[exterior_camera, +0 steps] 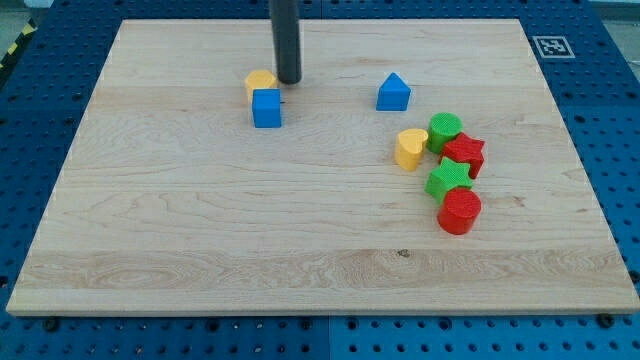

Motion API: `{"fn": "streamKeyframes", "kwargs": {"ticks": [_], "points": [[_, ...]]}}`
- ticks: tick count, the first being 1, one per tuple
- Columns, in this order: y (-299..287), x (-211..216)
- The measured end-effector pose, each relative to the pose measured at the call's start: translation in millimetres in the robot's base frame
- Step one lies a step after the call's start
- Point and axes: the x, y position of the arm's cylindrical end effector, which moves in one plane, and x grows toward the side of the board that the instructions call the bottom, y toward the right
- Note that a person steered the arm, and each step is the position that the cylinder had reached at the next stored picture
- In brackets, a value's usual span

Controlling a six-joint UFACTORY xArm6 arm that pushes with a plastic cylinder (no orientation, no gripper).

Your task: Slide the blue triangle diagonal to the yellow heart

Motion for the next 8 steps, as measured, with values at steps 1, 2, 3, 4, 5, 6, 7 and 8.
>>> {"fn": "streamKeyframes", "kwargs": {"ticks": [1, 2, 3, 4, 5, 6, 7, 8], "points": [[77.2, -28.9], [203.8, -14.9], [244.1, 50.0], [181.8, 68.0], [95.3, 40.6], [43.1, -0.9], [76.8, -17.9], [120.4, 19.5]]}}
